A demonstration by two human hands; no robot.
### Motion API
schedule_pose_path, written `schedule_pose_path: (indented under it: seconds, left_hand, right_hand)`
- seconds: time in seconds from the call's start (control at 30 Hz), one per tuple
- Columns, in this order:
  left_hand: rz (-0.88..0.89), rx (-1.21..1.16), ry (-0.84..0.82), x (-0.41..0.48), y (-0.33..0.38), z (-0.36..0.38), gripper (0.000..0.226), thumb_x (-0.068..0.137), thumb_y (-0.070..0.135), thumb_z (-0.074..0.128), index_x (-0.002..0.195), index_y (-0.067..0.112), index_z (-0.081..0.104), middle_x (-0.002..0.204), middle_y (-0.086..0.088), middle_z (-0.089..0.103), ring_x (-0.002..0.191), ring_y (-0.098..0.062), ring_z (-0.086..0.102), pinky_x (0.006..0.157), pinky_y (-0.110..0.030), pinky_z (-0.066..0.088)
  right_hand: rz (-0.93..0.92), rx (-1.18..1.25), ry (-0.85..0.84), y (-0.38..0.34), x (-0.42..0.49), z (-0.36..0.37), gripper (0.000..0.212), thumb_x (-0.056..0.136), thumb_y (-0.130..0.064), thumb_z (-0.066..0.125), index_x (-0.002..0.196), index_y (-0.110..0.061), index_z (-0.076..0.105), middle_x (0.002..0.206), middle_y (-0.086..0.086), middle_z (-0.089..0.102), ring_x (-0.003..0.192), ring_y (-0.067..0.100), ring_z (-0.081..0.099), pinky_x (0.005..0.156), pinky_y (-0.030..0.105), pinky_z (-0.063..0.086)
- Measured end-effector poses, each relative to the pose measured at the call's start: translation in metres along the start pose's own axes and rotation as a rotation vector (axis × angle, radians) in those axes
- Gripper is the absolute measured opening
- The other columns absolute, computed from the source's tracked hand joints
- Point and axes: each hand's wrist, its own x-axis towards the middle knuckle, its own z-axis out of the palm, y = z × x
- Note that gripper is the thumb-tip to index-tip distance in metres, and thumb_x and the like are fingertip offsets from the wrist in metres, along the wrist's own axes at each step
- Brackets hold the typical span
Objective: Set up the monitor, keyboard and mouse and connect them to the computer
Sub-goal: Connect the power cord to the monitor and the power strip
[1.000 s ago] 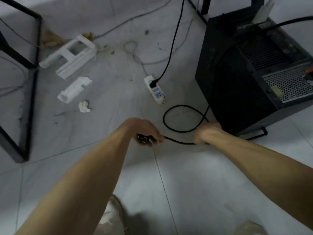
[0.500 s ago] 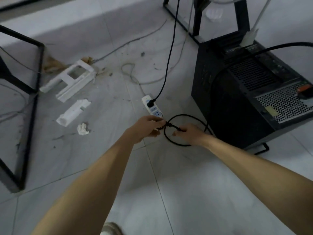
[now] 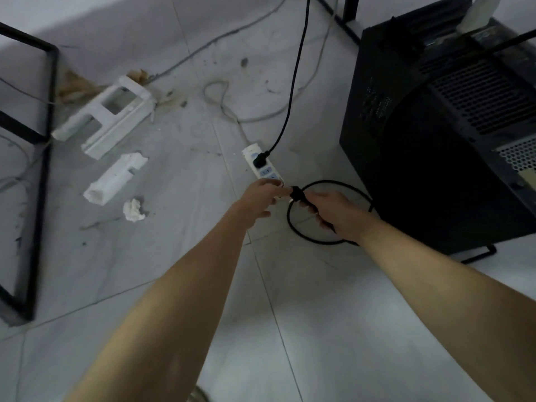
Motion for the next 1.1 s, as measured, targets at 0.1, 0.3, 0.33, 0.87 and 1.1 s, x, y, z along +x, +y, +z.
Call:
schedule_pose_path:
  seconds: [0.1,0.3,0.33,0.87,1.1]
  left_hand:
    - [0.107,0.223,0.274,0.029,-0.011,0.008,0.067,0.088,0.047,0.070,0.145,0.026,0.040,0.135,-0.011,0.044,0.109,-0.027,0.055,0.089,-0.037,0.051]
    - [0.136,1.064,0.243,0.062,-0.015,0.008,0.069,0.098,0.048,0.052,0.154,0.050,0.011,0.149,-0.013,0.032,0.128,-0.035,0.042,0.098,-0.047,0.041]
    - [0.154,1.117,0.244,0.063,-0.017,0.005,0.068,0.098,0.047,0.052,0.153,0.051,0.012,0.148,-0.012,0.035,0.127,-0.034,0.043,0.096,-0.046,0.042]
    - [0.303,0.758,0.378,0.007,-0.112,-0.059,0.029,0.093,0.048,0.062,0.118,0.032,0.063,0.124,0.003,0.055,0.107,-0.020,0.060,0.085,-0.037,0.051]
    - [0.064,0.441,0.424,0.010,-0.114,-0.059,0.029,0.092,0.050,0.059,0.108,0.029,0.070,0.115,0.003,0.065,0.098,-0.018,0.060,0.075,-0.029,0.045]
  right_hand:
    - [0.035,0.050,0.081,-0.001,0.015,0.007,0.037,0.102,-0.038,0.050,0.104,-0.008,0.071,0.076,-0.001,0.058,0.061,0.012,0.045,0.057,0.026,0.037]
    - [0.016,0.086,0.147,0.001,0.034,0.009,0.039,0.103,-0.036,0.050,0.105,-0.003,0.069,0.073,0.002,0.062,0.065,0.012,0.057,0.057,0.024,0.039]
    - [0.000,0.089,0.139,0.002,0.035,0.010,0.035,0.103,-0.036,0.050,0.102,-0.006,0.068,0.074,0.002,0.064,0.065,0.011,0.060,0.057,0.024,0.040]
    - [0.020,-0.204,-0.135,0.005,0.033,0.072,0.024,0.101,-0.034,0.054,0.108,-0.013,0.063,0.084,0.000,0.064,0.064,0.009,0.047,0.056,0.023,0.036]
    - [-0.015,-0.201,-0.093,-0.025,0.048,0.080,0.021,0.100,-0.024,0.056,0.113,-0.010,0.064,0.081,0.000,0.064,0.060,0.008,0.043,0.054,0.022,0.033]
